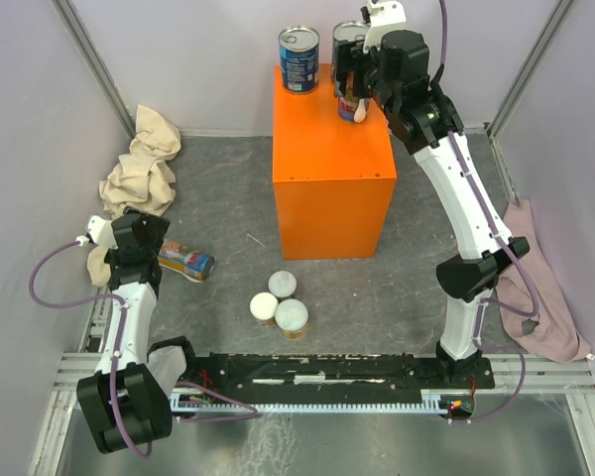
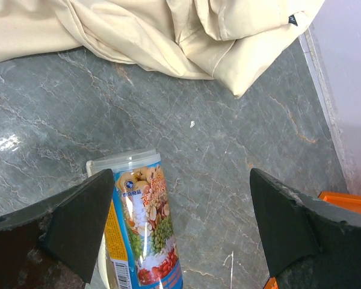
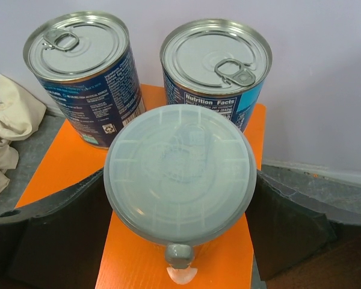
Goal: Place and organize the canned foods onto the counter
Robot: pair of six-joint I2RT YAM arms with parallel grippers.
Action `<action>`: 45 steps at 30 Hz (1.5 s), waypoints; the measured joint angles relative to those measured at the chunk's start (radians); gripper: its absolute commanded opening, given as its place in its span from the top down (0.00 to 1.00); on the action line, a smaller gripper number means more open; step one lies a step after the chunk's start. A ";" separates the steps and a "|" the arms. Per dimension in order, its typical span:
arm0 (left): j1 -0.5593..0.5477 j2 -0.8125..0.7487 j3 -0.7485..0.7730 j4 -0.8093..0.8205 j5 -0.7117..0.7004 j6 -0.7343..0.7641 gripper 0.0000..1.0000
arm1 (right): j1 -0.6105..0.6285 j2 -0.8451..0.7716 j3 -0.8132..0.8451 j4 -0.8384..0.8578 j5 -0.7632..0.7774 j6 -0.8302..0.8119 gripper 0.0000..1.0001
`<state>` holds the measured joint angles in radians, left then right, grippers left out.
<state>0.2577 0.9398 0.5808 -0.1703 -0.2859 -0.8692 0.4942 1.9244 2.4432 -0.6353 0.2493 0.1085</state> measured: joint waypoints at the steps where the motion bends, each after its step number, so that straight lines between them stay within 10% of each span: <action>1: 0.000 0.000 0.000 0.002 0.000 0.000 0.00 | 0.000 -0.001 -0.005 0.000 0.000 0.000 0.11; 29: 0.010 0.003 0.000 0.016 0.018 0.000 0.01 | 0.022 -0.270 -0.283 0.200 -0.043 -0.003 0.12; 45: 0.011 0.004 0.000 0.015 -0.002 0.000 0.01 | 0.543 -0.406 -0.498 0.271 -0.045 -0.176 0.19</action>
<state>0.2691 0.9436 0.5808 -0.1555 -0.2878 -0.8688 1.0374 1.5181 1.9450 -0.3645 0.2039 -0.0677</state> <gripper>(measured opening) 0.994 0.810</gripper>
